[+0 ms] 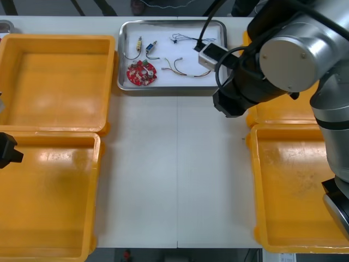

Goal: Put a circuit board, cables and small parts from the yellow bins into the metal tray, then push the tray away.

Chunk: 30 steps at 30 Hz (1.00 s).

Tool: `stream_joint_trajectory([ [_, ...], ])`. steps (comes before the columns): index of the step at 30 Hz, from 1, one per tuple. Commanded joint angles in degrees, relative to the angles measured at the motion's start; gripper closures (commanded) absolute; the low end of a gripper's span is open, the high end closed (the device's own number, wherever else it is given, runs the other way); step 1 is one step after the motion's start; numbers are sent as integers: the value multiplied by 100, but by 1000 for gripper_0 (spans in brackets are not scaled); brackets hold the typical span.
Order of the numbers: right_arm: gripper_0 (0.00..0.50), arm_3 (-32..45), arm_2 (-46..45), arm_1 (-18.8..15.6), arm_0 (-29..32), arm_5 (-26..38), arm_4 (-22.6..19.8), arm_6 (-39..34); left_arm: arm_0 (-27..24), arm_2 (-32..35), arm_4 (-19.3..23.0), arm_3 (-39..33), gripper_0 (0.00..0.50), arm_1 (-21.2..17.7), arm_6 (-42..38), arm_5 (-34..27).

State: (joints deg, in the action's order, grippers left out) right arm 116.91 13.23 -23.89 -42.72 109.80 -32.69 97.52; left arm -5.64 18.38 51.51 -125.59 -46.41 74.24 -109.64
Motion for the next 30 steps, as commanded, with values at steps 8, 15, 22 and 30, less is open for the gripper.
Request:
stream_joint_trajectory([
  [8, 0, 1097, -1244, -635, 1530, 20, -9, -1130, 99, 148, 43, -159, 0, -246, 486, -36],
  [15, 0, 1220, -2149, -854, 2118, 20, -449, -1658, 99, 148, 43, -159, 0, -246, 486, -36],
  [22, 0, 1220, -2817, -1030, 2452, 20, -633, -1631, 99, 148, 43, -159, 0, -246, 486, -36],
  [30, 0, 1220, -3406, -1224, 2953, 20, -704, -1658, 99, 148, 43, -159, 0, -246, 486, -36],
])
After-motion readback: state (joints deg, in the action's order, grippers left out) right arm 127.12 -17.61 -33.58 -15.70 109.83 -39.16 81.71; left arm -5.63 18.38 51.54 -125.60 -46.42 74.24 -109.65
